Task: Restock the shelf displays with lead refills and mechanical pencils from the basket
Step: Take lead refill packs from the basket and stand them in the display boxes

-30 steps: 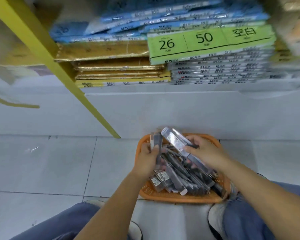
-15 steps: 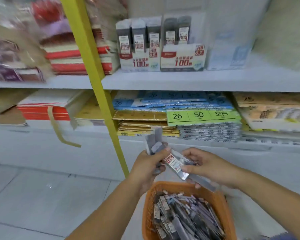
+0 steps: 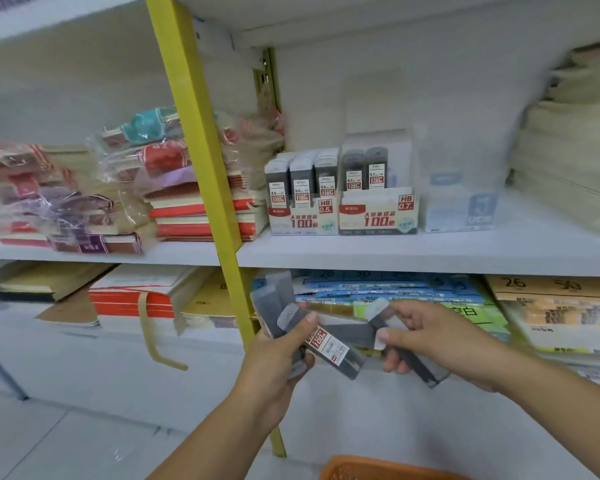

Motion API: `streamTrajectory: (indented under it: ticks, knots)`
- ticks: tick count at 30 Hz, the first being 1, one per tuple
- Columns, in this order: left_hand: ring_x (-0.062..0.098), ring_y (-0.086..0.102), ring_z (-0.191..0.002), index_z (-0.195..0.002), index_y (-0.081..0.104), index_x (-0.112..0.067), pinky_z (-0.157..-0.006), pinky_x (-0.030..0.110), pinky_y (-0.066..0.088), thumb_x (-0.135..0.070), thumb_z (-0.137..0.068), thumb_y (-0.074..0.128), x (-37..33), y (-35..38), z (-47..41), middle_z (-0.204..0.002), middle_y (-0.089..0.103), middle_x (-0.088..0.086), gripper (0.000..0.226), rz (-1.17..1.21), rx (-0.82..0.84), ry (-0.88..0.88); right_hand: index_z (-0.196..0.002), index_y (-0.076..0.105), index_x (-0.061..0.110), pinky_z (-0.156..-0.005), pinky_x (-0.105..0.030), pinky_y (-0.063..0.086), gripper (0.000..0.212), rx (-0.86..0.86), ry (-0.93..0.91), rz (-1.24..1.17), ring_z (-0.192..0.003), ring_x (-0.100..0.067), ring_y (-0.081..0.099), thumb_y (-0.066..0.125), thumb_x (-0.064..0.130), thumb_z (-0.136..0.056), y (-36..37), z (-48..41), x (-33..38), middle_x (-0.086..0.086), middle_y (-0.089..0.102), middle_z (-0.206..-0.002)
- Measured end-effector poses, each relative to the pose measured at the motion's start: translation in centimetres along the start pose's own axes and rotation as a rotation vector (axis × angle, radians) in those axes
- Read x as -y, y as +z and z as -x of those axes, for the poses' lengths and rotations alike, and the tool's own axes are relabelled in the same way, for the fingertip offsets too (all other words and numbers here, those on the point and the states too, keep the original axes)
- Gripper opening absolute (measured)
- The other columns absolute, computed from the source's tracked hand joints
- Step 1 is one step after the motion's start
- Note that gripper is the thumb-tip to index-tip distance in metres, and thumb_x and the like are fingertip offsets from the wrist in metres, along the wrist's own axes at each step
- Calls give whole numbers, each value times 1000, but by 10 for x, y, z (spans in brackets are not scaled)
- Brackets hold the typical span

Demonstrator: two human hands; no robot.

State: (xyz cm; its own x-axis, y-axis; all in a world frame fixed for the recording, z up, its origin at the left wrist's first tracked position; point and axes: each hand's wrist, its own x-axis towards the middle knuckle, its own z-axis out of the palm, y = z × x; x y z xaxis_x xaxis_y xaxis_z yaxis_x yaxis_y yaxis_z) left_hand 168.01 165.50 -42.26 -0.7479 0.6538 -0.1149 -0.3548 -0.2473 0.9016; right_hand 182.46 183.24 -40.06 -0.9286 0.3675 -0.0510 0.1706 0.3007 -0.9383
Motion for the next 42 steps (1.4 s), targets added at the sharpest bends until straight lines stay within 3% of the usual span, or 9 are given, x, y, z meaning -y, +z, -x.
streamTrajectory:
  ticks: [3, 7, 10, 14, 18, 22, 26, 34, 42]
  knots:
    - [12, 62, -69, -89, 79, -24, -63, 26, 49, -29, -63, 81, -7, 4, -3, -80, 72, 4, 27, -26, -13, 47, -103, 63, 34, -68, -37, 59, 12, -86, -20, 36, -68, -22, 72, 59, 26, -96, 9, -5, 1, -6, 74, -72]
    - [12, 62, -67, -102, 72, -18, -56, 21, 52, -26, -68, 80, -15, 7, -9, -79, 71, 5, 35, -47, -20, 107, -111, 57, 57, -50, -15, 46, 23, -183, -77, 81, -58, -3, 62, 54, 39, -96, 12, -7, 7, 12, 69, -67]
    - [15, 68, -77, -104, 73, -20, -70, 29, 55, -21, -78, 79, -16, 7, -11, -84, 75, 4, 27, -57, -30, 117, -107, 50, 73, -59, -11, 43, 26, -178, -86, 56, -78, 6, 57, 52, 53, -92, 17, -10, 15, 31, 58, -90]
    - [13, 71, -76, -104, 74, -21, -62, 25, 55, -30, -65, 81, -21, 8, -11, -87, 76, 6, 40, -55, -30, 140, -113, 54, 64, -65, -23, 44, 37, -191, -29, -60, -87, -2, 51, 40, 34, -99, 24, -21, 18, 24, 53, -96]
    - [9, 69, -67, -107, 72, -18, -51, 20, 50, -25, -74, 81, -25, 2, -13, -84, 75, 6, 35, -62, -66, 148, -102, 64, 57, -82, -42, 58, 36, -181, -75, -202, -95, -16, 70, 61, 22, -94, 24, -23, 15, 13, 68, -106]
    - [11, 67, -68, -105, 71, -16, -54, 22, 51, -26, -71, 81, -30, -5, -14, -83, 74, 7, 37, -59, -75, 154, -108, 65, 28, -72, -45, 60, 32, -199, -84, -391, -88, -32, 72, 70, 6, -85, 24, -28, 13, -12, 70, -102]
    - [16, 71, -78, -111, 70, -15, -62, 26, 53, -22, -79, 79, -31, -10, -20, -87, 77, 7, 34, -46, -98, 168, -115, 59, 13, -68, -41, 61, 31, -200, -93, -383, -88, -32, 72, 66, 1, -87, 29, -31, 17, -13, 71, -102]
    - [19, 72, -86, -105, 72, -23, -73, 34, 54, -36, -62, 82, -53, -3, -31, -87, 77, 3, 47, 50, -117, 261, -110, 57, 50, -63, -30, 60, 50, -364, -309, -125, -84, -13, 72, 72, 10, -84, 25, -35, 64, 2, 72, -91]
    - [10, 66, -70, -100, 73, -25, -51, 20, 49, -27, -80, 82, -70, -3, -50, -80, 76, -1, 22, 122, -151, 345, -99, 45, 51, -64, -14, 51, 48, -628, -758, 306, -74, -3, 65, 73, 15, -84, -18, -73, 175, 5, 69, -85]
